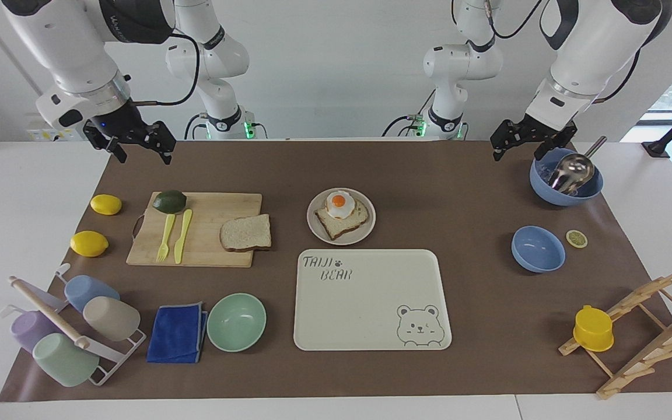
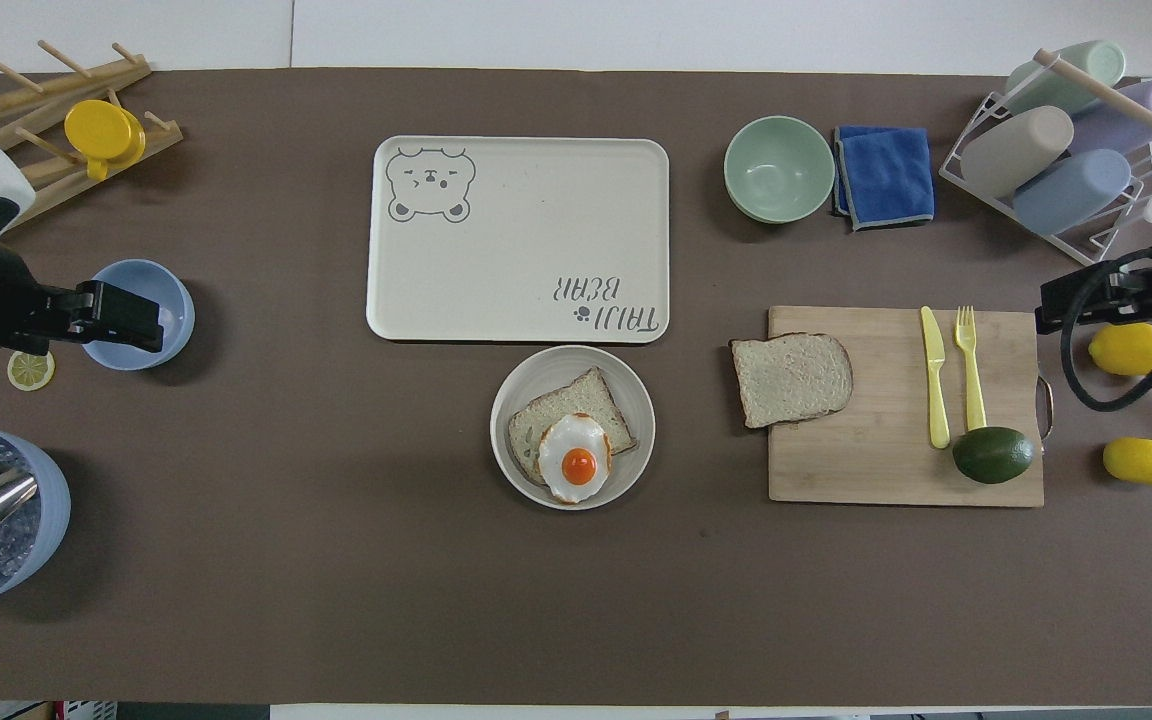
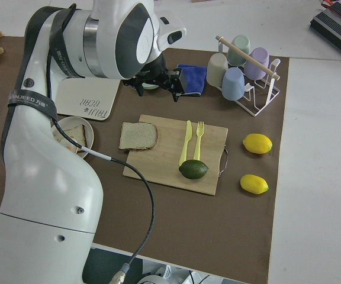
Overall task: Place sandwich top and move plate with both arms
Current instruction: 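Reach the right gripper toward the bread slice on the cutting board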
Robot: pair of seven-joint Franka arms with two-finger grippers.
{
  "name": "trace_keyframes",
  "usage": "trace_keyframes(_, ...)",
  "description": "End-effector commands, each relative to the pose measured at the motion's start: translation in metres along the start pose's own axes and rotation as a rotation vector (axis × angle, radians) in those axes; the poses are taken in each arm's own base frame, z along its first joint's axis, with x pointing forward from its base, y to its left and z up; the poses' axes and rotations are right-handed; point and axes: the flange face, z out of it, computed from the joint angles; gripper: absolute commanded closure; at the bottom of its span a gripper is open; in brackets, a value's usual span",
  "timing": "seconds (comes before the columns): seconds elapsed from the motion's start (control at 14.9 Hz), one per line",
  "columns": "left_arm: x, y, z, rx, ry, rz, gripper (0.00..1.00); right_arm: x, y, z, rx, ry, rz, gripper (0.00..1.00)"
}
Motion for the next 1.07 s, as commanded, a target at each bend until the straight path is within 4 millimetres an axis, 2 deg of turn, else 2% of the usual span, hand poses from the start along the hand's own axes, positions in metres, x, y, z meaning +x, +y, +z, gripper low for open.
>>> trace_keyframes(0.0,-0.007,-0.003,-0.003,0.016,0.000,0.001,0.00,0.004,0.002,-0.002,0.024,0.015,-0.021,0.00)
trace_keyframes(0.4,-0.006,-0.003,-0.003,0.015,0.002,0.001,0.00,-0.001,0.001,-0.001,0.027,0.010,-0.027,0.00)
trace_keyframes(0.54,-0.007,-0.003,-0.003,0.016,0.000,0.001,0.00,0.001,-0.012,-0.001,0.050,0.024,-0.076,0.00)
trace_keyframes(0.6,-0.006,-0.003,-0.003,0.015,0.002,0.001,0.00,-0.002,-0.044,0.010,0.039,0.007,-0.117,0.00)
trace_keyframes(0.67,-0.007,-0.003,-0.003,0.016,0.000,0.001,0.00,-0.002,-0.068,0.024,0.016,-0.015,-0.099,0.00)
trace_keyframes(0.74,-0.007,-0.003,-0.004,0.015,0.002,0.001,0.00,0.002,-0.083,0.038,-0.013,-0.037,-0.050,0.00)
trace_keyframes(0.87,-0.007,-0.003,-0.003,0.016,0.000,0.001,0.00,0.009,-0.123,0.061,-0.077,-0.045,-0.078,0.00)
trace_keyframes(1.0,-0.007,-0.003,-0.004,0.015,0.002,0.001,0.00,0.018,-0.175,0.100,-0.133,-0.038,-0.083,0.00)
